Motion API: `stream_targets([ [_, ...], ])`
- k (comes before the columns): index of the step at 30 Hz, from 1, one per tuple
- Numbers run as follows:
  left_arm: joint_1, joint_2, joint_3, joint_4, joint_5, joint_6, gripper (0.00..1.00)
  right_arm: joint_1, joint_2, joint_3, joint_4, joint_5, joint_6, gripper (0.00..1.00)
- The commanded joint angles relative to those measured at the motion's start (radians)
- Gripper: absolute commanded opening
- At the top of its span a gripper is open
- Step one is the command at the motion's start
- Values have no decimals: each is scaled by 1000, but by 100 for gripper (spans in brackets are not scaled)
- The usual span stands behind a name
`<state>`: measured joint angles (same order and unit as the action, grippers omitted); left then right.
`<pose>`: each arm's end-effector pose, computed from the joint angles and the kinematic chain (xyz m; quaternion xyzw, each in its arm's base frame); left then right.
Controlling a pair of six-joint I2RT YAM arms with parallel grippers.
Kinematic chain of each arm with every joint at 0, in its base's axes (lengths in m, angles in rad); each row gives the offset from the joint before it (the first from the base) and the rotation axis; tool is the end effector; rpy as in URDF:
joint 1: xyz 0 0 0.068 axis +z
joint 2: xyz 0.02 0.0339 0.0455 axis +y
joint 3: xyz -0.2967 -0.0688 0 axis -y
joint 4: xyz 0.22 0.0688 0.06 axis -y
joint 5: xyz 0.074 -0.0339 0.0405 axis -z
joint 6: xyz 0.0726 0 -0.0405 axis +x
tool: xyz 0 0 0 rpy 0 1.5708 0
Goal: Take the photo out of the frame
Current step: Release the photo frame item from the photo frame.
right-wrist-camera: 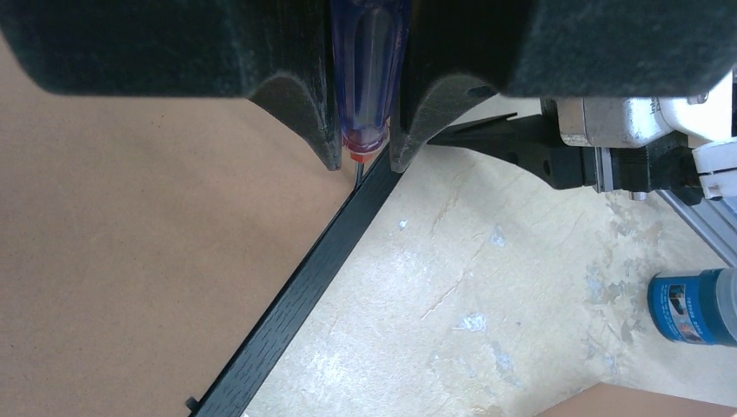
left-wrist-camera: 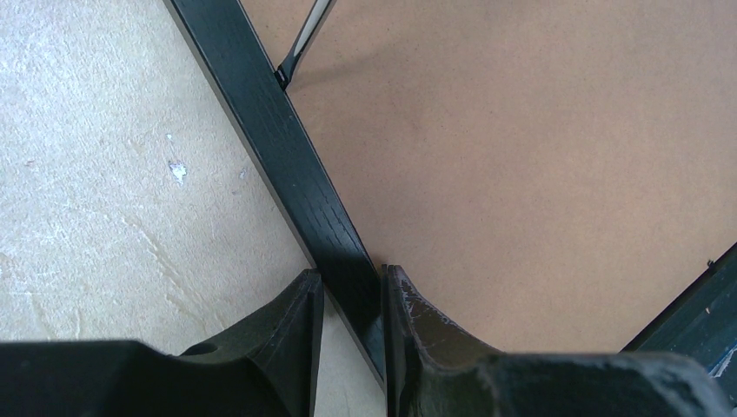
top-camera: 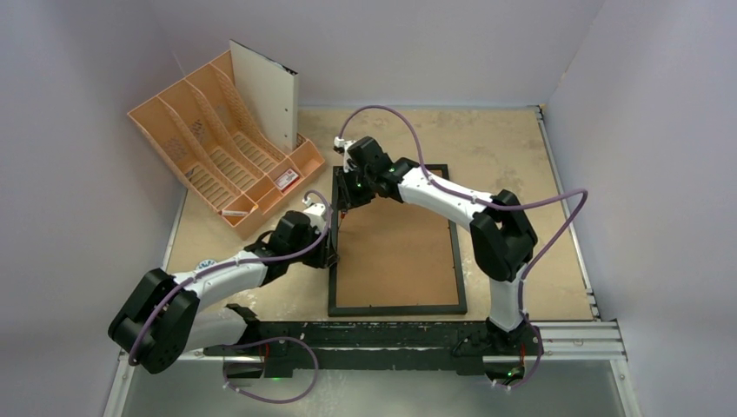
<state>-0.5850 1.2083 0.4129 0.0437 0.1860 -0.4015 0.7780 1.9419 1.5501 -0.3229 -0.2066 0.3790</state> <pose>0.1742 -0.1315 0.1766 0.1205 0.9061 -0.2628 0.3089 0.3196 0.3358 0.2664 -0.2213 0.8785 0.3043 0.2944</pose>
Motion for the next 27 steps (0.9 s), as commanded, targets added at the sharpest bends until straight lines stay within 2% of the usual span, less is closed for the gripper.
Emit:
stream_targets([
  [1, -17, -9, -12, -12, 21, 31, 7, 36, -54, 22, 1, -8, 76, 0],
  [8, -16, -12, 4, -26, 17, 36, 7, -27, -157, -91, 47, -7, 101, 0],
  [14, -16, -9, 14, -36, 22, 36, 7, -104, -231, -214, 145, -112, 139, 0],
  [21, -18, 15, 56, -41, 72, 42, 5, -202, -308, -359, 231, -155, 190, 0],
  [27, -18, 46, 154, -184, 115, 76, 3, -278, -388, -494, 300, -192, 226, 0],
])
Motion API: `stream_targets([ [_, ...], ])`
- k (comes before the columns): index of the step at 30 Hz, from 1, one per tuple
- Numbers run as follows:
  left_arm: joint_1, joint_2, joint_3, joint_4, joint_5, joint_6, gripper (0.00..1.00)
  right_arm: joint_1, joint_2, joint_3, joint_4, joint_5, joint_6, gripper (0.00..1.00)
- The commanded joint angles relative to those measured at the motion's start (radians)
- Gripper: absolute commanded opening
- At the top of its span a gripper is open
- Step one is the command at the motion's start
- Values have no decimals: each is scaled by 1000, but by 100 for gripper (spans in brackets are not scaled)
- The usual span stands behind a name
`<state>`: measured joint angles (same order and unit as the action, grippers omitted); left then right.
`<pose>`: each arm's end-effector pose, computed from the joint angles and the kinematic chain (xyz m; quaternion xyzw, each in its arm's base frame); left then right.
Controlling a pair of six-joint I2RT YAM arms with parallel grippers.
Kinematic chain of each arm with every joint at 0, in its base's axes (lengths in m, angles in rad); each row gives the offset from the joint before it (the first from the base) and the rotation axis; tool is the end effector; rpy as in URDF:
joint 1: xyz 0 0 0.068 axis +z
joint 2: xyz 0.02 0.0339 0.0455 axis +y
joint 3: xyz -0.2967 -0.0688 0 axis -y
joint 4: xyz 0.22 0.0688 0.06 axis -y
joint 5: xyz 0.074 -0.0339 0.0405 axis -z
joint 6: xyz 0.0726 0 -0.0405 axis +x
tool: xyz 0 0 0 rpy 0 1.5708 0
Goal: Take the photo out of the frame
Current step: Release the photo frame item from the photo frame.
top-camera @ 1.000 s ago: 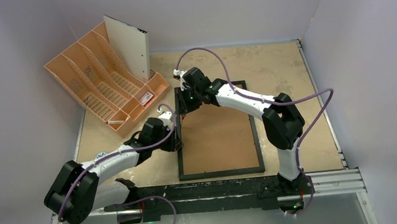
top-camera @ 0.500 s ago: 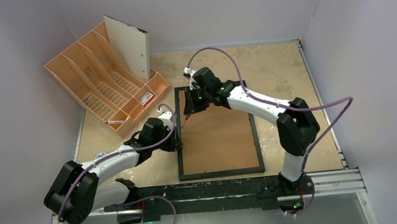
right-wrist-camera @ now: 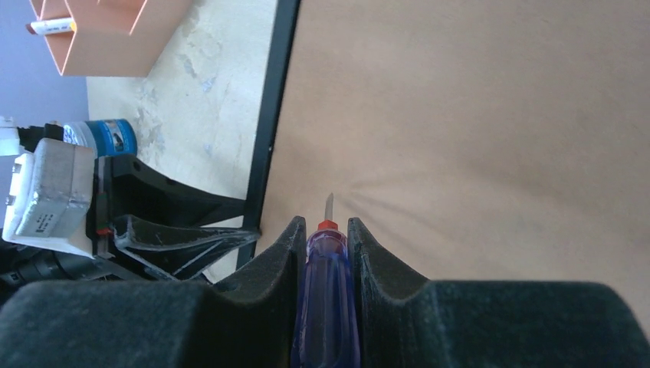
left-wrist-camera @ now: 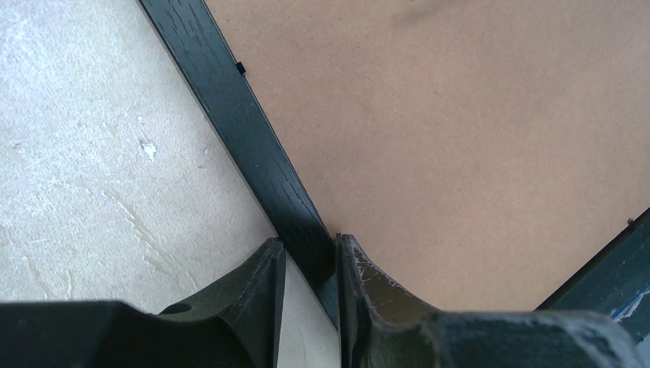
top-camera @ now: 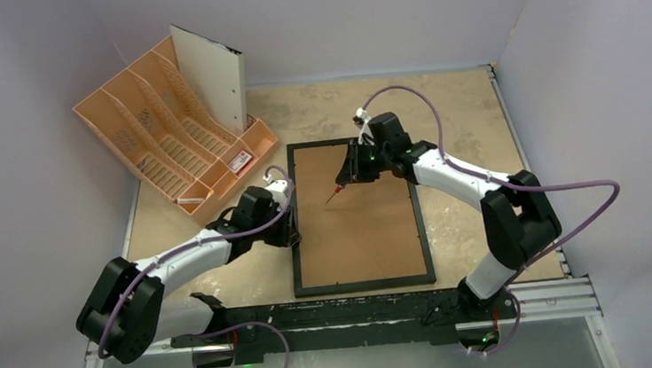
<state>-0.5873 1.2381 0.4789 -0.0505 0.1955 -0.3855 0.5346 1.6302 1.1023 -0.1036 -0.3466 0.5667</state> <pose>0.1788 -0.1359 0.1809 0.1291 0.9157 -0.2529 0.2844 0.3082 0.2111 0.2667 -0.0639 0.8795 0.3643 0.2994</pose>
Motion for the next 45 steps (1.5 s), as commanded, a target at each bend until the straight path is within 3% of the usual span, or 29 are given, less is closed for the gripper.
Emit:
stream_targets([
  [1, -15, 21, 109, -116, 112, 75, 3, -45, -89, -61, 82, -52, 38, 0],
  [6, -15, 42, 175, -234, 119, 143, 2, -94, -148, -121, 99, -78, 34, 0],
  [10, -15, 41, 165, -228, 135, 129, 4, -120, -153, -130, 159, -156, 14, 0],
  [13, -15, 40, 160, -215, 116, 89, 15, -122, -134, -137, 227, -177, 5, 0],
  [16, -15, 12, 152, -191, 95, 56, 35, -123, -97, -152, 328, -188, 14, 0],
  [18, -14, -10, 153, -180, 80, 46, 41, -124, -69, -149, 389, -196, 24, 0],
  [26, 0, -64, 181, -171, 2, 33, 56, -128, 37, -123, 614, -239, 48, 0],
  [31, 71, -52, 226, -146, -11, 28, 67, -134, 93, -60, 580, -224, 38, 0],
  [36, 142, 38, 281, -77, 13, -3, 72, -139, 161, -2, 578, -263, 37, 0],
  [45, 236, 230, 299, 64, 60, -61, 69, -163, 289, 46, 676, -356, 97, 0],
])
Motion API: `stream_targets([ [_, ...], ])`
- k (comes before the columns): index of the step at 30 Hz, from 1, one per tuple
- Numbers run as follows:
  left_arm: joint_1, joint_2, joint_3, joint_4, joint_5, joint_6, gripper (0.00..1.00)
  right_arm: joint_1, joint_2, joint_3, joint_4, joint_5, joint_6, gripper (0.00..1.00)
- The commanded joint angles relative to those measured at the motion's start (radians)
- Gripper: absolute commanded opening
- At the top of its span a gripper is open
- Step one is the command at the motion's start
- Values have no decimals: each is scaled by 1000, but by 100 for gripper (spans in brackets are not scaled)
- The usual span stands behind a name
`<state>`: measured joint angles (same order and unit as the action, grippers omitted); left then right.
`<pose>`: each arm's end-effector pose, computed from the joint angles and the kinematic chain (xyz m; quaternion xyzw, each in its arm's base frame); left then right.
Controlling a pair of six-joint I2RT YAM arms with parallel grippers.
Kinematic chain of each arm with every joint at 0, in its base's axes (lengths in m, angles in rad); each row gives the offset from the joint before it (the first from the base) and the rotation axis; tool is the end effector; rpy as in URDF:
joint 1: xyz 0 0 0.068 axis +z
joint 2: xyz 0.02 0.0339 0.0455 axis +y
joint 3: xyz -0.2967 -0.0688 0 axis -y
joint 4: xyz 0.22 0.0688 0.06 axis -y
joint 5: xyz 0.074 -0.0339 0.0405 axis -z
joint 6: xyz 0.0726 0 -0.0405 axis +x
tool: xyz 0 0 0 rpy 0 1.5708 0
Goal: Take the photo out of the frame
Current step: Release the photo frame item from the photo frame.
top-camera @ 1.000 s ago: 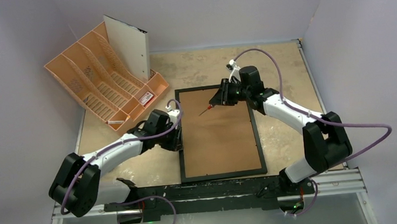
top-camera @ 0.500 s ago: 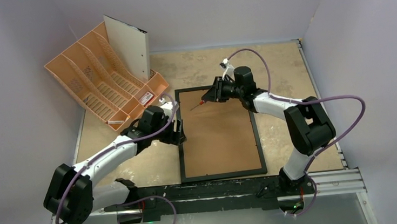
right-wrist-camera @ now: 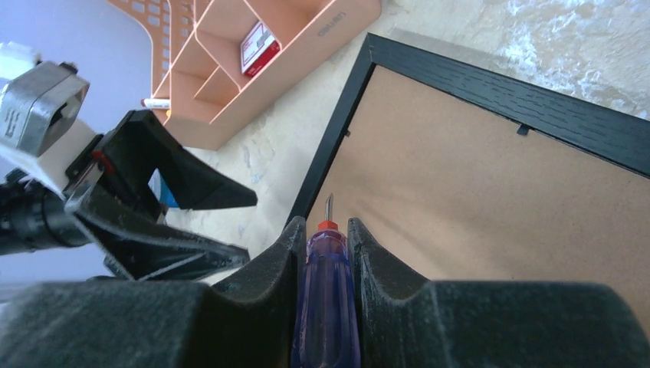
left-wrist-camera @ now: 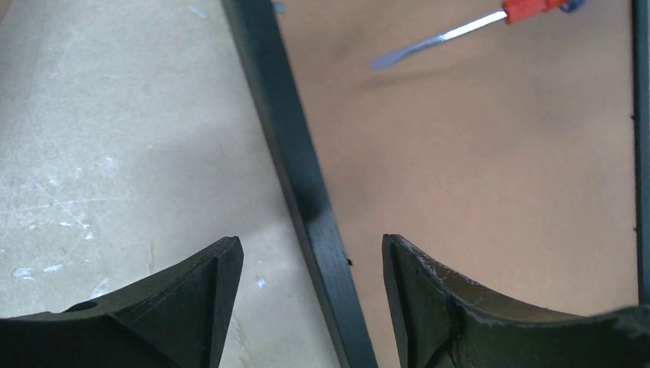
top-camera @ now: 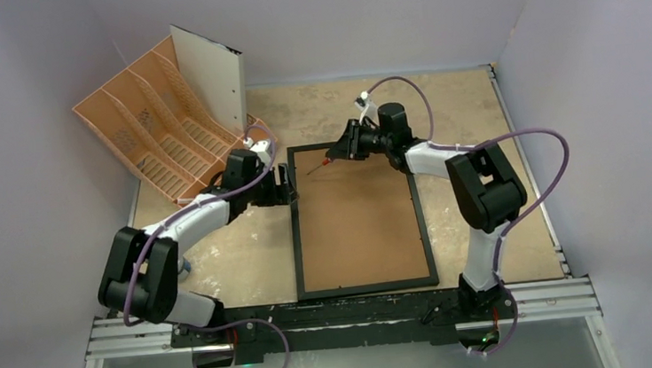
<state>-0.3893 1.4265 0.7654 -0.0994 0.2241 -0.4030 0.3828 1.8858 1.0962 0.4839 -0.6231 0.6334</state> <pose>0.2647 -0.1260 0.2196 0.0378 0.9136 -0.2459 0.3217 0.3888 0.2022 0.2416 -0.0839 0.7843 0.4898 0.3714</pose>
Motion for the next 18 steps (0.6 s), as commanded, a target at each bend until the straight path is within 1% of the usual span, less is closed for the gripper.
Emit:
stream_targets([
  [1, 41, 55, 10, 132, 28, -45, 68, -12, 45, 59, 91, -90, 22, 0],
  [8, 54, 120, -3, 198, 31, -55, 65, -14, 93, 64, 171, -97, -10, 0],
  [11, 55, 141, 0, 203, 30, -52, 64, -14, 118, 62, 240, -112, -17, 0],
  [14, 55, 161, -4, 211, 26, -45, 62, -14, 140, 54, 306, -94, -27, 0],
  [18, 55, 191, -5, 217, 26, -32, 60, -15, 169, 72, 330, -87, -28, 0],
])
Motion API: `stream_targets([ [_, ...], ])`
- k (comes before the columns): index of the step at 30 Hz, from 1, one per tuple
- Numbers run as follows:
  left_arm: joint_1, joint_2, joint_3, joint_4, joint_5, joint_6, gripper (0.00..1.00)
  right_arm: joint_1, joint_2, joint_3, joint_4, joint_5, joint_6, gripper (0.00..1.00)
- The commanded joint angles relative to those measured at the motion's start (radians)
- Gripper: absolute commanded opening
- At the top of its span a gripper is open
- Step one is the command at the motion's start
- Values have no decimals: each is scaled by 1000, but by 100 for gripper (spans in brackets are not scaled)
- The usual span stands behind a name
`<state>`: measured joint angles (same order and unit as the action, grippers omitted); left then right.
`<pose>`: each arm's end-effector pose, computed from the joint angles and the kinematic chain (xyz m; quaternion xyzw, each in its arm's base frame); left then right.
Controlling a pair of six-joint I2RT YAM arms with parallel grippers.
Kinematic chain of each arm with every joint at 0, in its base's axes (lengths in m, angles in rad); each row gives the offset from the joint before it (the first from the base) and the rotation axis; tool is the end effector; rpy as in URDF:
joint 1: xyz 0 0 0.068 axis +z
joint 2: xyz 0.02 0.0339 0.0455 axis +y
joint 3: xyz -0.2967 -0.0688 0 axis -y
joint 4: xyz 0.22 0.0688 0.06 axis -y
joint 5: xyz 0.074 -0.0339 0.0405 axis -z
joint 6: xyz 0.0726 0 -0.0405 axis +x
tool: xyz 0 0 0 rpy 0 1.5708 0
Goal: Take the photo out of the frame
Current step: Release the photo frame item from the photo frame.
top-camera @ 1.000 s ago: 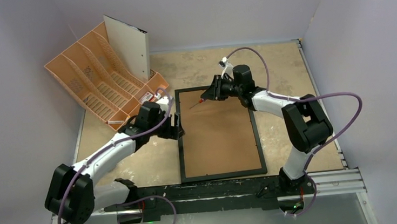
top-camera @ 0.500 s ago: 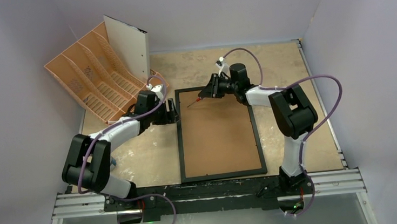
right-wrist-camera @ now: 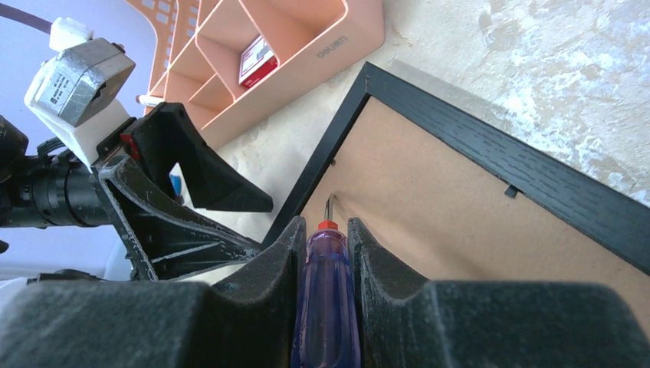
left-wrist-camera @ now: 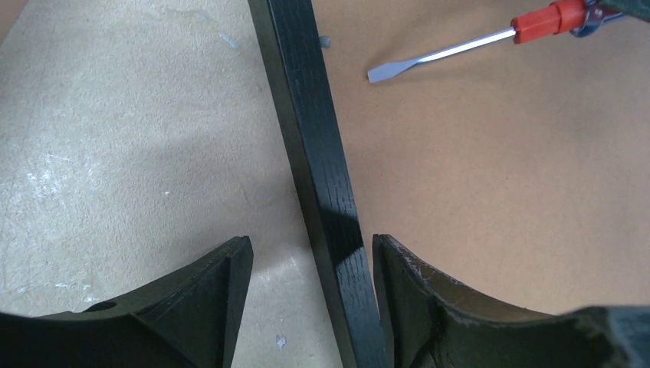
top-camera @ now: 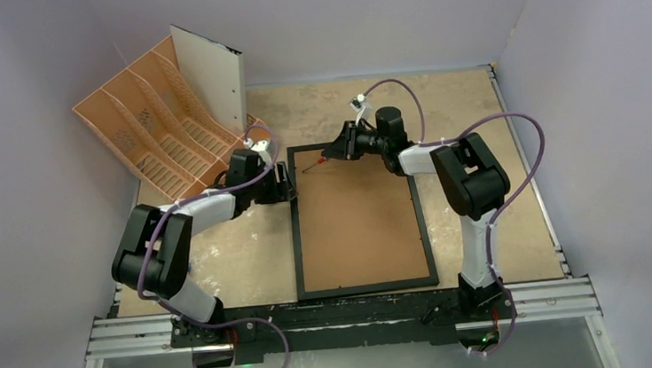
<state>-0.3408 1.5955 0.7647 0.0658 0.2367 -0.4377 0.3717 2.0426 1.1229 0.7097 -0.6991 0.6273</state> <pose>0.2999 -0.1244 0.1880 0.0020 0.9147 -0.2482 0.3190 0.4141 0.2116 0.2121 -0.1206 0.7518 0.5168 0.3913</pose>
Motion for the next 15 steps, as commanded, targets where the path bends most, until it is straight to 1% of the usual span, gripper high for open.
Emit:
stream_targets([
  [1, 6, 29, -4, 54, 13, 7, 59, -4, 14, 47, 106, -4, -22, 0],
  [7, 6, 48, -13, 75, 18, 13, 57, -5, 41, 54, 118, 10, -33, 0],
  [15, 6, 58, -36, 98, 39, 15, 45, -5, 80, 64, 128, 35, -21, 0],
])
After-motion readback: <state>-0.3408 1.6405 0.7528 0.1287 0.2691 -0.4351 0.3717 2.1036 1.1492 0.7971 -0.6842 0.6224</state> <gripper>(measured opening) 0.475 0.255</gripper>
